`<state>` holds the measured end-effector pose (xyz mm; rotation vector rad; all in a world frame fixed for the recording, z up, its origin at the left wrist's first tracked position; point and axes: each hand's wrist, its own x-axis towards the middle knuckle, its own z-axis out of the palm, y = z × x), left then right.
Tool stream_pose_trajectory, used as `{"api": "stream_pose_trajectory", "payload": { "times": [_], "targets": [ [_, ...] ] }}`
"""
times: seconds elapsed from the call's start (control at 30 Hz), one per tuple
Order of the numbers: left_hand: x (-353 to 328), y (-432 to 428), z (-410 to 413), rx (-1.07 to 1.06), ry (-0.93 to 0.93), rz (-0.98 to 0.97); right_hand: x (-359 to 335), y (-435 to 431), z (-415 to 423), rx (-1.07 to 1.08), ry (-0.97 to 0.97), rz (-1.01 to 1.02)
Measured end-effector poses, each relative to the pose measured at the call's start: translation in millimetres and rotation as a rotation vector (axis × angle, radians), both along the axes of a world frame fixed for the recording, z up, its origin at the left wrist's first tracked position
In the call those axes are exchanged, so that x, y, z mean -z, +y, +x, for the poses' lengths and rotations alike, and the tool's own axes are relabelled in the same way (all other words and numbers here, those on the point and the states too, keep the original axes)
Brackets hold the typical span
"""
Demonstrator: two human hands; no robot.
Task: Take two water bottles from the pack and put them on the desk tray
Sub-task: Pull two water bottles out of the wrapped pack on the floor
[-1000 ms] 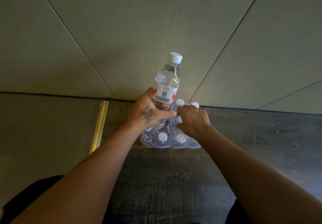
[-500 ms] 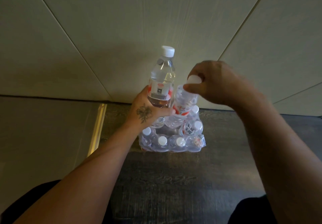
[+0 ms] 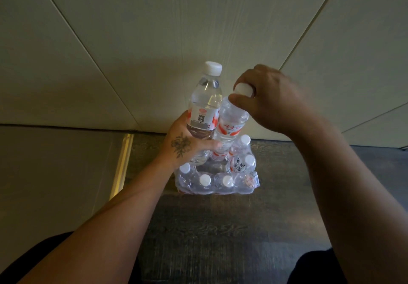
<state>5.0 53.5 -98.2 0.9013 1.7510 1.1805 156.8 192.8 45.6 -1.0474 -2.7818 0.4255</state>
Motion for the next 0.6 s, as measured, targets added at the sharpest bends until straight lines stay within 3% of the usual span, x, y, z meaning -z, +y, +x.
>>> {"api": "stream_pose_trajectory", "payload": {
  "times": [0.17,0.43,0.5,0.6],
  "targets": [
    [-4,5,1,-0.050,-0.004,0.024,17,-4,3,-0.018,0.133,-0.187],
    [-5,9,4,-0.094,-0.019,0.070,69,2,9,-0.009,0.263,-0.869],
    [-5,9,3,-0.112,-0.036,0.048,84,6,13,-0.027,0.227,-0.879],
    [-5,10,2,-0.105,-0.053,0.023,110,0,11,-0.027,0.167,-0.737]
  ]
}}
